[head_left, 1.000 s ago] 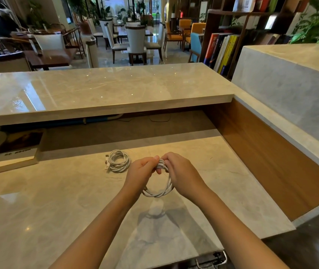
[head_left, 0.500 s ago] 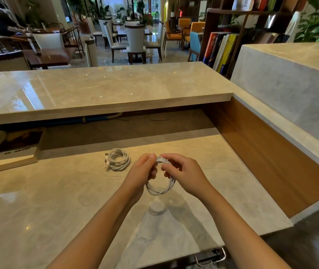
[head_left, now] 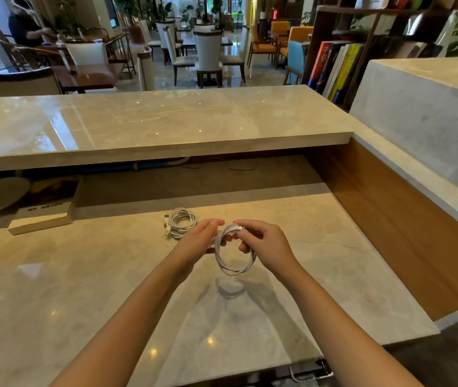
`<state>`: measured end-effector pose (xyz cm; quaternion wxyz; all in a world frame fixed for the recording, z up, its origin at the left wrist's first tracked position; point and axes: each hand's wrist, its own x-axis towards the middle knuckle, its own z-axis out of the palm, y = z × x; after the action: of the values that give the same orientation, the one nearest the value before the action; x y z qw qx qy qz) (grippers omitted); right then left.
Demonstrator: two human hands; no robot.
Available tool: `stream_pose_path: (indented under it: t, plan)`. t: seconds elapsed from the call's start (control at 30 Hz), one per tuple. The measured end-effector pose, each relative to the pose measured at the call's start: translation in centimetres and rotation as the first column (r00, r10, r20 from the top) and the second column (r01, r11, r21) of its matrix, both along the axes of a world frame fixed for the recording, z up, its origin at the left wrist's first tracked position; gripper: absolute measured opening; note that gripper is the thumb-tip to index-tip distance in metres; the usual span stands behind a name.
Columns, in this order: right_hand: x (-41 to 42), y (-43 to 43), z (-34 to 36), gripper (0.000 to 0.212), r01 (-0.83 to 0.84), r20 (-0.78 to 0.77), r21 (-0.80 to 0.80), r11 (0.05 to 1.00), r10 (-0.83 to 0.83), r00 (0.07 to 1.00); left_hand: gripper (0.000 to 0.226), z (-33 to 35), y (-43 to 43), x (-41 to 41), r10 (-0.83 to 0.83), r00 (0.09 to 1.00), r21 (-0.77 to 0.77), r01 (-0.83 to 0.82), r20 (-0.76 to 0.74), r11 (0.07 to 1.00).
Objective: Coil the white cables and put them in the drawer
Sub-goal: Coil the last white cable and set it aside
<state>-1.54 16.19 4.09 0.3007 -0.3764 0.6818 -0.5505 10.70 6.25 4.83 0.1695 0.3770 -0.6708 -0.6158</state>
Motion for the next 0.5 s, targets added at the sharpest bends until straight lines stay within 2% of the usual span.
stream_pose_path:
  t: [0.1, 0.2, 0.3, 0.5]
  plan:
    - [0.2, -1.5, -0.8, 0.023, -0.013, 0.088, 0.001, 1.0, 0.013, 0.996, 0.032, -0.7, -1.8, 0.9, 0.024, 0.998, -0.078, -0.019, 0.063, 0.997]
    - [0.5, -3.9, -1.9, 0.024, -0.033, 0.12, 0.03, 0.999, 0.029, 0.992, 0.02, -1.4, -3.1, 1.8, 0.028, 0.993, -0.163, -0.01, 0.11, 0.986]
    - [0.9, -6.9, -3.0, 0.024, -0.071, 0.121, 0.077, 0.994, 0.062, 0.991, 0.014, -2.4, -4.6, 2.3, 0.138, 0.988, -0.157, -0.125, 0.075, 0.98]
    - [1.1, -13.7, -5.5, 0.023, -0.084, -0.016, 0.115, 0.99, 0.086, 0.996, 0.015, -4.9, -10.7, 2.4, 0.384, 0.919, -0.227, -0.357, 0.085, 0.906]
